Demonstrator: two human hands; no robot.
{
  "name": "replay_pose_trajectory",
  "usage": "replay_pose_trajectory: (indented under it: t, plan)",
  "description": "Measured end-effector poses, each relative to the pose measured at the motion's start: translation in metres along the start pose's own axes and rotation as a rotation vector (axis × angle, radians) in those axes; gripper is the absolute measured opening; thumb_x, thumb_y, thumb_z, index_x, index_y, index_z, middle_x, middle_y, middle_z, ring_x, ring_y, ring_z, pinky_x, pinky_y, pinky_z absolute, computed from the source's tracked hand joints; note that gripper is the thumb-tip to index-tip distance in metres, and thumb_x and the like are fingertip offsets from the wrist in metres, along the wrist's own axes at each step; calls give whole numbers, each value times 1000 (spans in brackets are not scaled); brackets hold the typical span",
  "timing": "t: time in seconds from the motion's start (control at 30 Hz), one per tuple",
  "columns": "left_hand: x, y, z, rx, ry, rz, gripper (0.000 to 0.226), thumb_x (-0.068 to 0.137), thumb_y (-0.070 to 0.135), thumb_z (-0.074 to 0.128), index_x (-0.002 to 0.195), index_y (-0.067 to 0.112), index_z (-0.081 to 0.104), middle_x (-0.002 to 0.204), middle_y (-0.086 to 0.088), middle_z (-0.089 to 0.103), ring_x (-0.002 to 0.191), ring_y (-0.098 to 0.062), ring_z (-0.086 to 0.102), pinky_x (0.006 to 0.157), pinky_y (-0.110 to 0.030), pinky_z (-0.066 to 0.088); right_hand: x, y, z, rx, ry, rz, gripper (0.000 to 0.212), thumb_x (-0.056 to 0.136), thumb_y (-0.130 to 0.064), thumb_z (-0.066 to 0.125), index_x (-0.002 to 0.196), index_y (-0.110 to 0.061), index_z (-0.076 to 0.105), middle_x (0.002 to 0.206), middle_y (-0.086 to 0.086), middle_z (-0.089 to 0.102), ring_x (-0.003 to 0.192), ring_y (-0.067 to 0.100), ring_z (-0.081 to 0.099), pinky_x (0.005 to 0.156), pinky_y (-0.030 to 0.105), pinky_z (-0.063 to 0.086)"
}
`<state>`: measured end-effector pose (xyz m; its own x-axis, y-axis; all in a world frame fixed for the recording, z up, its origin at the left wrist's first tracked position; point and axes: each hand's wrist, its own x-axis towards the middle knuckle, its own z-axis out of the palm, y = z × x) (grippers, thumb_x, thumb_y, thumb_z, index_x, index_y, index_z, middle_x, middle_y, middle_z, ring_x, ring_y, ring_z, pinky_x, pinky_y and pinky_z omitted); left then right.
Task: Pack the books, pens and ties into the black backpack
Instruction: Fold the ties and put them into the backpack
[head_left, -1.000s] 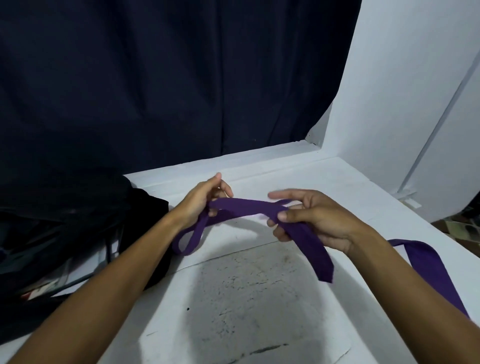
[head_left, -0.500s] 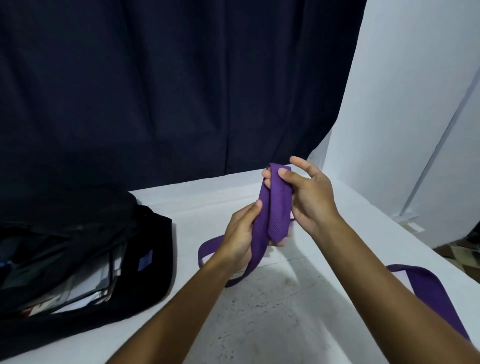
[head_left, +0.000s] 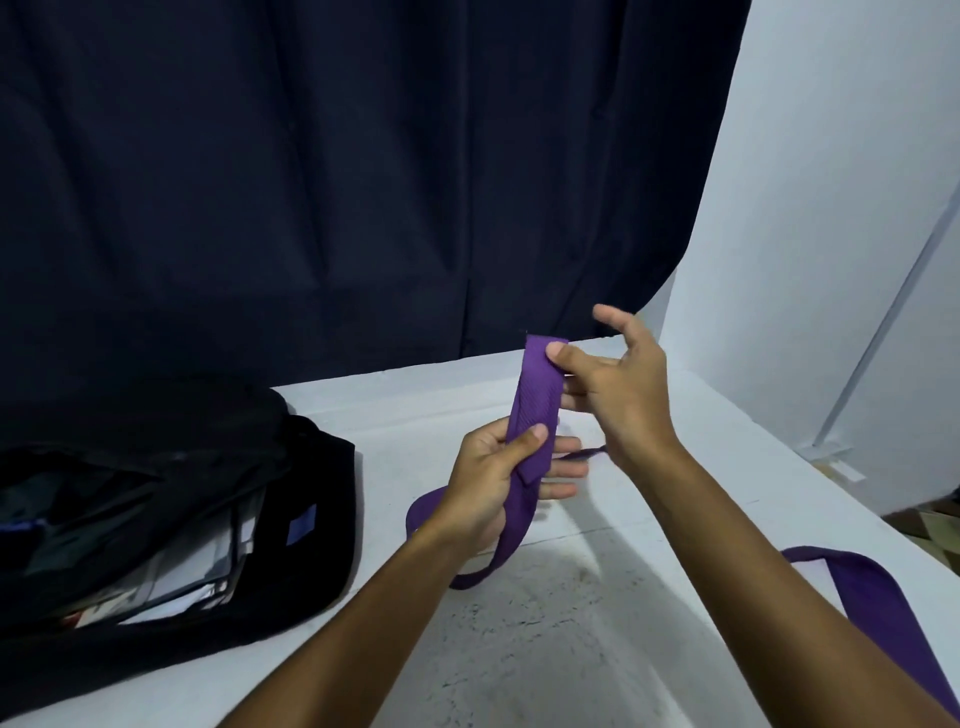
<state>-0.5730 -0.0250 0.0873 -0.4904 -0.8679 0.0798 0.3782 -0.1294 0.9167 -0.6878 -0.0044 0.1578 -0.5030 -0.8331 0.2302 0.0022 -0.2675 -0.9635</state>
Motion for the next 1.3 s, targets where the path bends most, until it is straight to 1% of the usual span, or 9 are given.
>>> replay_pose_trajectory:
  t: [0.17, 0.27, 0.4, 0.57, 0.63, 0.77, 0.9, 1.1, 1.3]
  plan:
    - [3, 8, -10, 5, -31, 7, 23, 100, 15, 45, 109, 1, 60, 88, -18, 72, 70, -31, 72, 65, -41, 59, -8, 1, -12, -134, -174, 85, 14, 84, -7, 68, 92, -18, 71, 87, 4, 68, 81, 17, 65, 69, 28, 55]
    - [4, 7, -12, 35, -48, 5, 26, 101, 16, 41, 108, 1, 61, 87, -17, 72, 67, -28, 71, 64, -38, 59, -12, 5, -10, 44, -332, 315, 18, 88, -2, 61, 99, -10, 73, 75, 5, 67, 62, 14, 59, 54, 23, 48]
    - [1, 4, -14, 209, -48, -15, 26, 103, 15, 43, 110, -2, 62, 89, -16, 72, 73, -29, 69, 69, -38, 57, -7, 11, 1, 47, -240, 302, 23, 85, 7, 61, 94, -10, 73, 78, 10, 69, 63, 17, 59, 58, 24, 52]
    - [-9, -26, -26, 622, 433, 317, 17, 88, 22, 59, 83, 6, 63, 71, -2, 59, 69, -14, 54, 61, -33, 48, 2, 12, 7, -51, -79, 37, 29, 85, 9, 62, 93, -17, 72, 85, 1, 72, 70, 6, 66, 73, 26, 58]
    - [-22, -32, -18, 521, 377, 270, 33, 88, 30, 55, 79, 0, 63, 65, -12, 57, 58, -16, 49, 53, -29, 39, 3, 12, 8, -55, -80, -33, 31, 85, 8, 63, 98, -19, 71, 88, -1, 72, 74, 4, 67, 76, 25, 58]
    - [-18, -9, -9, -120, 273, -325, 51, 102, 45, 34, 111, 3, 61, 103, -16, 73, 81, -32, 72, 58, -34, 51, -7, 18, 11, -41, -142, -64, 32, 83, 7, 65, 91, -23, 72, 85, -3, 73, 77, 9, 68, 77, 28, 58]
    - [4, 23, -28, -453, 315, -306, 52, 99, 45, 36, 112, -2, 53, 99, -21, 69, 88, -34, 69, 70, -44, 55, -22, 21, 8, -51, -259, -61, 33, 82, 9, 66, 90, -23, 73, 83, -5, 75, 77, 8, 70, 71, 24, 57]
    - [27, 61, -51, -415, 269, -315, 59, 98, 27, 41, 144, -9, 28, 138, -28, 49, 103, -42, 65, 76, -54, 52, -41, 25, -11, -218, -643, 77, 27, 81, 5, 69, 95, -17, 74, 82, -7, 75, 75, 6, 70, 64, 17, 52]
    - [13, 59, -47, -107, 128, -335, 23, 93, 23, 48, 109, 8, 54, 127, -20, 61, 93, -37, 66, 87, -55, 49, -42, 28, -23, -195, -729, 126, 29, 78, 11, 69, 99, -9, 73, 93, 7, 75, 80, 16, 71, 70, 21, 54]
